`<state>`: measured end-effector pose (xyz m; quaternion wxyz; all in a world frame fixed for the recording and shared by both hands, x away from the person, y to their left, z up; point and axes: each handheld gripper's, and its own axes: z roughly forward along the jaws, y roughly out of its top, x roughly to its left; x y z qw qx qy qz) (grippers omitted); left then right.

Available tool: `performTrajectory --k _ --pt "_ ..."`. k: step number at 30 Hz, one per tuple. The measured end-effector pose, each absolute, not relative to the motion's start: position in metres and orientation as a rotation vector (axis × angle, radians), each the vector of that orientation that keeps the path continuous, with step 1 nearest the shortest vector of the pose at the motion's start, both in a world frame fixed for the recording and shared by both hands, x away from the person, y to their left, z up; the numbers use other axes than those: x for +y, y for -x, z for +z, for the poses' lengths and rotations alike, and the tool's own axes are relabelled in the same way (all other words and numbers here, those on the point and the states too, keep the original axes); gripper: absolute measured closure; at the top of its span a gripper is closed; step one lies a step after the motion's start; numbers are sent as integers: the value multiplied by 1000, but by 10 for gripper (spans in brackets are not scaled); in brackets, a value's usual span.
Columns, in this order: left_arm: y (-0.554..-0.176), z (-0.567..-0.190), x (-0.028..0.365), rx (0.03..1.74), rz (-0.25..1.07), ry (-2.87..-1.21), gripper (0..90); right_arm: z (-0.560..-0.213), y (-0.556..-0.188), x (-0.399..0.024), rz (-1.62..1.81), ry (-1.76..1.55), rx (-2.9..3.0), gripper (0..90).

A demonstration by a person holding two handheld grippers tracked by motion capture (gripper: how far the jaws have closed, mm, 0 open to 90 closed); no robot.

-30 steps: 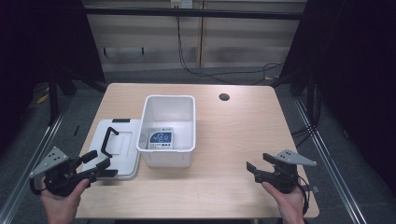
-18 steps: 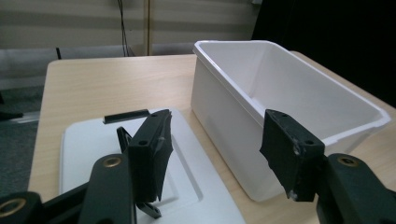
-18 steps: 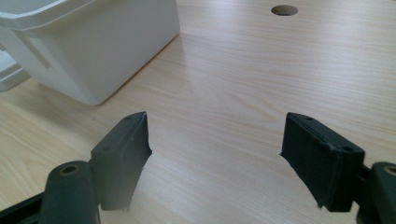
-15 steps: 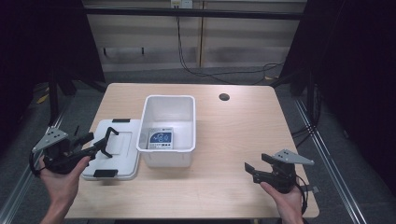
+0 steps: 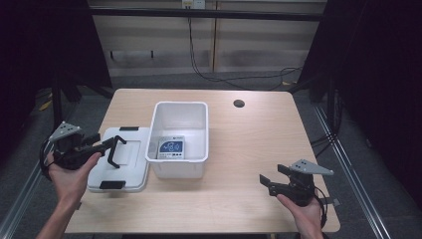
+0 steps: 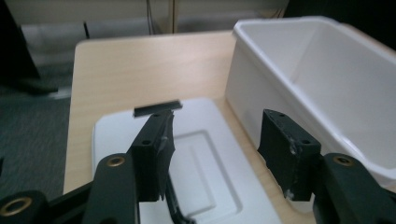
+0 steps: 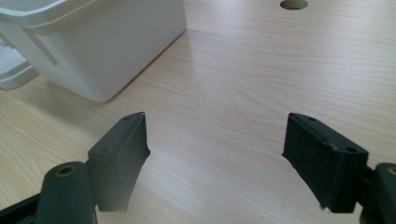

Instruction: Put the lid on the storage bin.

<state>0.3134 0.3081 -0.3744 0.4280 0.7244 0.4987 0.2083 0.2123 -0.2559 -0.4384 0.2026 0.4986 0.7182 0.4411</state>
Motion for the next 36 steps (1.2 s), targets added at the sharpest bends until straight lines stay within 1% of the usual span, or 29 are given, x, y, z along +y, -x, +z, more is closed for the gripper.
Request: performTrajectory --k 5,12,17,21,25,27,29,35,36 --pt "-331 -379 308 1337 457 -1888 474 -439 -213 -256 1234 -1398 2011 211" --pt "-344 -384 303 1406 438 -2011 526 -440 -213 -255 1236 -1402 2021 205" --pt "-354 -388 301 1426 411 -2046 558 -440 -214 -255 1225 -1403 2029 205" --pt "-362 -389 300 1466 388 -2055 601 -440 -214 -255 1227 -1403 2032 203" --pt "-371 -392 300 1519 338 -2099 606 -441 -214 -255 1223 -1405 2036 202" --pt "-374 -393 300 1520 328 -2118 624 -441 -214 -255 1220 -1406 2038 201" --pt "-379 -394 298 1539 308 -2173 633 -441 -215 -254 1215 -1405 2042 199" --pt "-385 -398 298 1578 276 -2197 654 -442 -215 -254 1214 -1408 2046 194" --pt "-387 -400 299 1589 251 -2215 654 -442 -215 -254 1214 -1405 2048 193"
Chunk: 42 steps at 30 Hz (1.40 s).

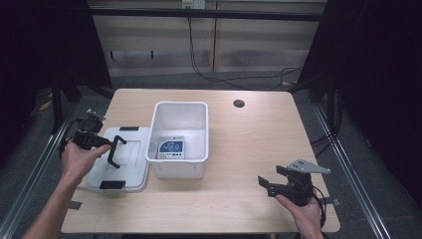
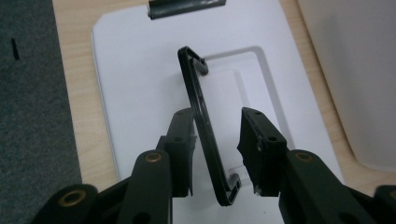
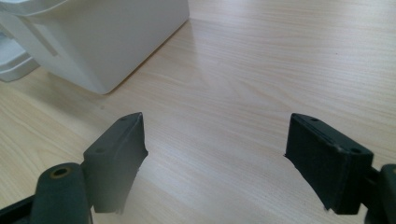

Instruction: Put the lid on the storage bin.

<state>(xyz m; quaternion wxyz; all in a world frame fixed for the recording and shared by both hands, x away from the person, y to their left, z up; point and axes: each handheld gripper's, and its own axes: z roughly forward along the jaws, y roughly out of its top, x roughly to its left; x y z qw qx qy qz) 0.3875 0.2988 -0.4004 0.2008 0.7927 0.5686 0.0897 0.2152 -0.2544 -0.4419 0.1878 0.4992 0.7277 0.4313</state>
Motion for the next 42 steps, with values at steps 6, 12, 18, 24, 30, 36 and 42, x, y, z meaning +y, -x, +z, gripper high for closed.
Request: performTrajectory --k 6,12,18,24,30,36,42 --pt "-397 -410 296 1639 201 -2259 658 -443 -216 -254 1201 -1412 2058 192" --pt "-405 -414 291 1690 173 -2289 699 -443 -216 -254 1203 -1410 2062 188" --pt "-412 -418 286 1739 127 -2318 725 -443 -216 -253 1202 -1408 2066 184" --pt "-417 -421 287 1789 105 -2282 744 -444 -216 -253 1193 -1407 2083 175" --pt "-420 -423 286 1836 70 -2290 760 -445 -217 -252 1190 -1409 2085 173" --pt "-423 -419 282 1883 30 -2270 761 -445 -217 -251 1185 -1404 2099 168" --pt "-424 -420 279 1936 25 -2251 750 -446 -218 -251 1185 -1403 2105 167"
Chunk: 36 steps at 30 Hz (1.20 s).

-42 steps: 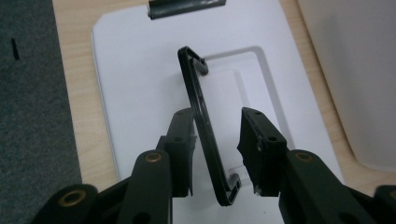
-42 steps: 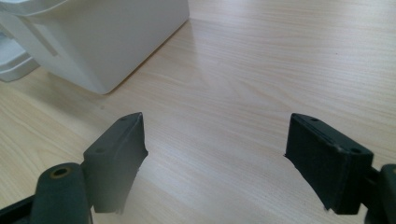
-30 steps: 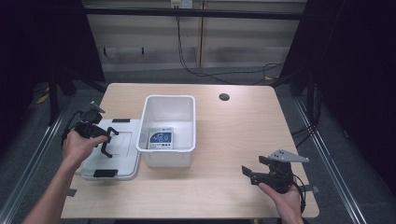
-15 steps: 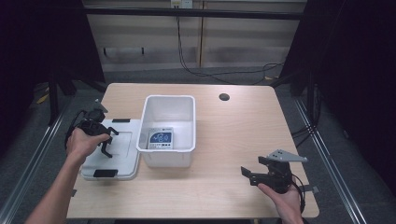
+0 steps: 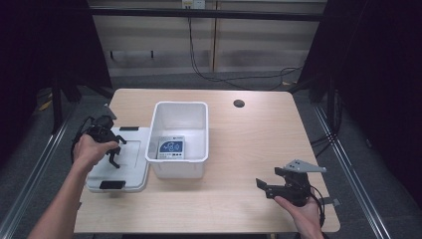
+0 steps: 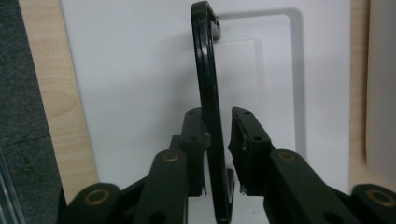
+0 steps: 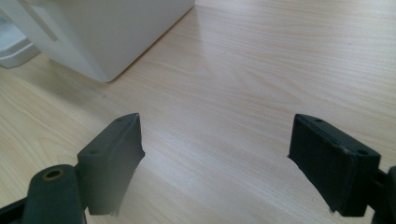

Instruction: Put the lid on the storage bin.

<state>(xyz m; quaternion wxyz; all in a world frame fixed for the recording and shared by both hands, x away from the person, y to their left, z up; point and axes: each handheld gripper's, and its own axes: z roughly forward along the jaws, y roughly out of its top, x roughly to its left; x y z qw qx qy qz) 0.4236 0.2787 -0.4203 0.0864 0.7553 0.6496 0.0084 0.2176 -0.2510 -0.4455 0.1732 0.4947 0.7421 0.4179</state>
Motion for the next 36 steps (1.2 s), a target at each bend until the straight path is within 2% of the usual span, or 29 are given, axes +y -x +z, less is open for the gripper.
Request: performTrajectory --k 10,15,20,36 --pt "-424 -421 277 1960 -3 -2225 823 -446 -218 -251 1186 -1412 2111 167" --pt "-425 -420 278 1956 -41 -2238 829 -446 -218 -251 1185 -1412 2111 167" --pt "-425 -418 279 1967 -10 -2223 844 -446 -218 -251 1184 -1415 2112 167" --pt "-422 -402 281 1950 -30 -2235 847 -446 -218 -250 1182 -1413 2120 161"
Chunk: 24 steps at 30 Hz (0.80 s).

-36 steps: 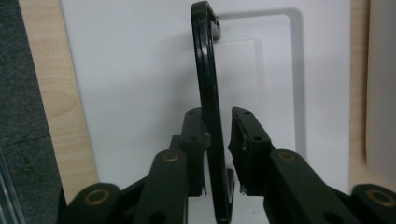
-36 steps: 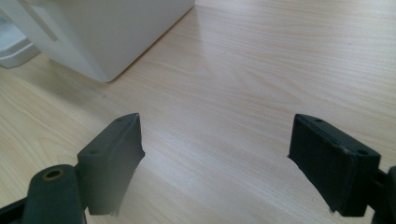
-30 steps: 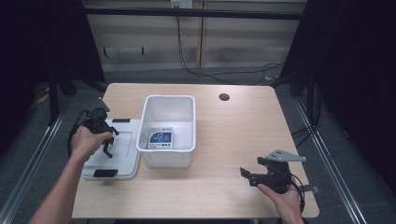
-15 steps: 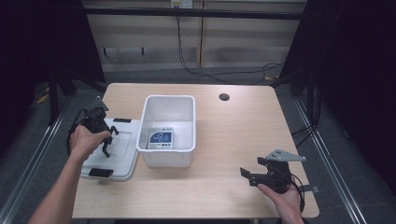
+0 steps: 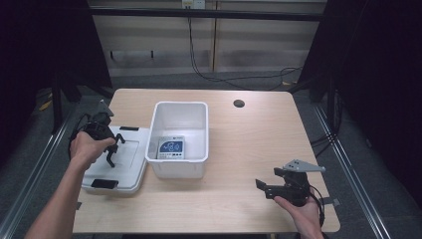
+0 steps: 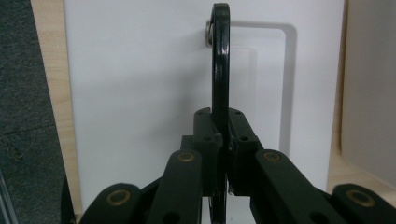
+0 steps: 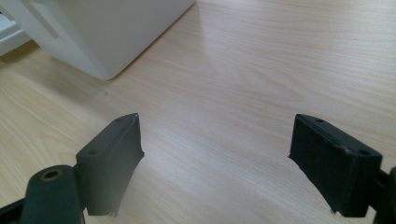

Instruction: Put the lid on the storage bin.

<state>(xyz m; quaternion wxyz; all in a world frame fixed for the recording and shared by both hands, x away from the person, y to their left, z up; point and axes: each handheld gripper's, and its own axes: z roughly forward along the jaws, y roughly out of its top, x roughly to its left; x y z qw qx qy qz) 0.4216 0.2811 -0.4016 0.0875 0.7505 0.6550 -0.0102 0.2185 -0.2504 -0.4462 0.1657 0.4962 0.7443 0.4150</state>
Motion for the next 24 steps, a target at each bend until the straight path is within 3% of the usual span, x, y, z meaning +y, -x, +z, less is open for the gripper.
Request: performTrajectory --k 24 --pt "-414 -368 301 1914 -44 -2217 848 -446 -218 -250 1179 -1415 2120 155"
